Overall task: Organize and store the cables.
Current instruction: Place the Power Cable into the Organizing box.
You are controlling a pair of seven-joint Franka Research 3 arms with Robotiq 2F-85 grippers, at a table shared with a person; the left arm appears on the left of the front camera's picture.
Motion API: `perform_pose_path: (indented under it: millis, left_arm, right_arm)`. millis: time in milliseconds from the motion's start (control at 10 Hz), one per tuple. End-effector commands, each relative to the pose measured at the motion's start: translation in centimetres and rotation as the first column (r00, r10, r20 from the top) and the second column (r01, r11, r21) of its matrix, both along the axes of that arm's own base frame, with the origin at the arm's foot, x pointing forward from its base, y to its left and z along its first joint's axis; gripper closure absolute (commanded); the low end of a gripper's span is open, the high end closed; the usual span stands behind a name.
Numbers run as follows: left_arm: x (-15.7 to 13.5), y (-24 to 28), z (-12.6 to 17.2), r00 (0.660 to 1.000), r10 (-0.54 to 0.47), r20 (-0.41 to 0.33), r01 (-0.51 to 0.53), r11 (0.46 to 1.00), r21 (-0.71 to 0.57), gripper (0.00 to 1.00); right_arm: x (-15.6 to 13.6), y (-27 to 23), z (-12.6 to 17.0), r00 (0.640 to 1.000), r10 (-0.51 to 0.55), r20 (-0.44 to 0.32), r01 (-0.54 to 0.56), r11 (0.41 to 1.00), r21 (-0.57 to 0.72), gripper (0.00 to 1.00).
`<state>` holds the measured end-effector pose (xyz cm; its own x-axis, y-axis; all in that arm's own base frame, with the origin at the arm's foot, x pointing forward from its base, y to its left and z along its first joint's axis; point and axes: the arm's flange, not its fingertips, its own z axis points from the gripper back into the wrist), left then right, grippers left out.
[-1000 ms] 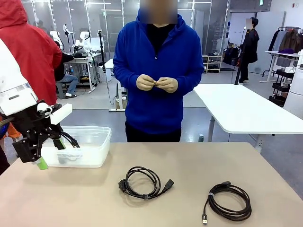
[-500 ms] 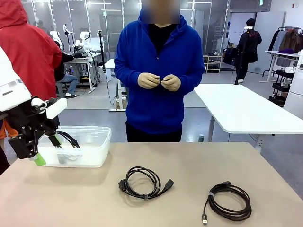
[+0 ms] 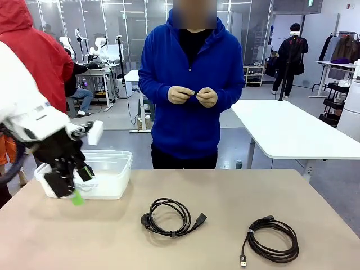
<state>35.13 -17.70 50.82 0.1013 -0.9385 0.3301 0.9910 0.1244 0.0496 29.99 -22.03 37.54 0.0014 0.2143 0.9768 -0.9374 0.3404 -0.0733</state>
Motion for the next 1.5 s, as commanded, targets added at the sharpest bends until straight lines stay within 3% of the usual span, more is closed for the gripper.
perform_pose_path:
  millis: [0,300,400,500,1000,1100,1200,1400]
  left_arm:
    - [0.2,-4.2,-1.9,0.995,0.08,0.065,-0.087,0.991,0.103,0.0]
    - [0.6,-8.7,-3.2,0.989,0.013,0.149,-0.038,0.985,0.166,0.0]
    - [1.1,-8.2,-3.3,0.991,0.08,0.103,-0.098,0.978,0.183,0.0]
    - [-0.7,-8.5,-3.6,0.994,0.009,0.107,-0.024,0.99,0.141,0.0]
    - [-0.3,-8.8,-3.7,0.994,0.011,0.105,-0.026,0.989,0.148,0.0]
    - [0.2,-12.2,-4.7,0.992,0.008,0.123,-0.019,0.996,0.084,0.0]
    - [0.7,-15.0,-6.6,0.989,0.051,0.136,-0.077,0.978,0.194,0.0]
    - [0.5,-18.5,-9.1,0.982,0.07,0.176,-0.101,0.98,0.172,0.0]
  right_arm:
    - [-0.2,-0.2,0.2,1.0,0.004,0.018,-0.004,1.0,0.013,0.0]
    - [-0.2,-0.2,0.2,1.0,0.004,0.018,-0.004,1.0,0.013,0.0]
    - [-0.2,-0.2,0.2,1.0,0.004,0.018,-0.004,1.0,0.013,0.0]
    - [-0.2,-0.2,0.2,1.0,0.004,0.018,-0.004,1.0,0.013,0.0]
    - [-0.2,-0.2,0.2,1.0,0.004,0.018,-0.004,1.0,0.013,0.0]
    - [-0.2,-0.2,0.2,1.0,0.004,0.018,-0.004,1.0,0.013,0.0]
    - [-0.2,-0.2,0.2,1.0,0.004,0.018,-0.004,1.0,0.013,0.0]
    - [-0.2,-0.2,0.2,1.0,0.004,0.018,-0.004,1.0,0.013,0.0]
